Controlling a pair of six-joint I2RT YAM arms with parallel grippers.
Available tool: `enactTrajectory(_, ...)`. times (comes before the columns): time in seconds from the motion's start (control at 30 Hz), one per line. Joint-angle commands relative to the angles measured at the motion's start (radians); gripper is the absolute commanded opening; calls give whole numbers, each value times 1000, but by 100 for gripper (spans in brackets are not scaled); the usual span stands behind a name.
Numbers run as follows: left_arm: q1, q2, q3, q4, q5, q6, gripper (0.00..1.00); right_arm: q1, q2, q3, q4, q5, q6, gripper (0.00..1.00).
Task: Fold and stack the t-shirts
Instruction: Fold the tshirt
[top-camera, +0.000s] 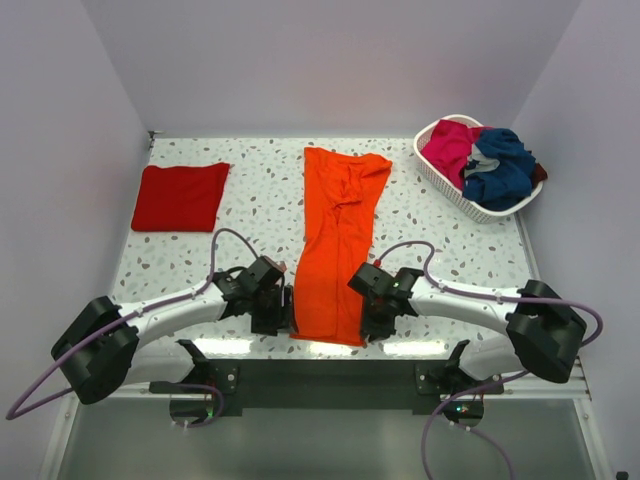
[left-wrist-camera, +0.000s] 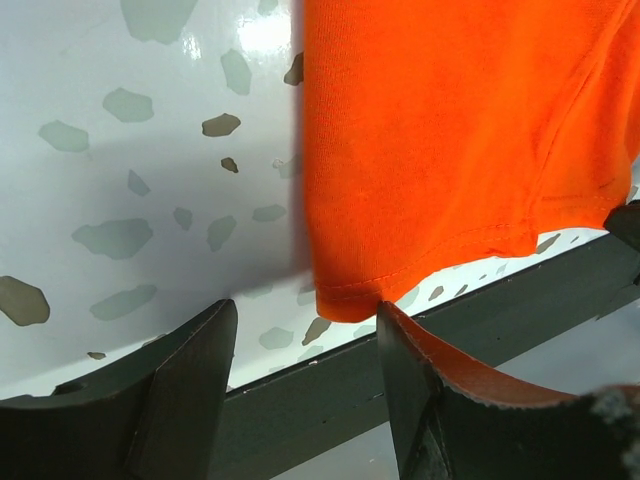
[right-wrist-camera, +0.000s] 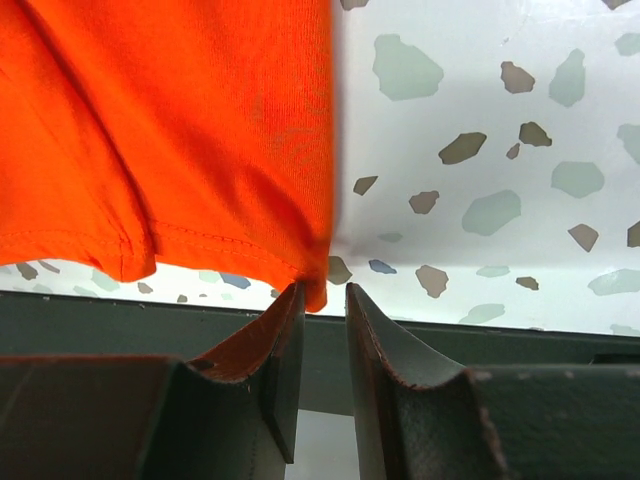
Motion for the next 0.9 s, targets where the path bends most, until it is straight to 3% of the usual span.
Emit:
enactTrajectory(0.0, -8, 7, 2, -5, -19, 20, 63, 5, 28, 45, 21, 32, 19, 27)
enactTrajectory(0.47, -14, 105, 48, 34, 7, 91, 58, 5, 17, 54, -5, 41, 41, 26)
enactTrajectory(0.87, -40, 111, 36, 55, 16, 59, 47, 5, 2, 32, 3, 44, 45, 26)
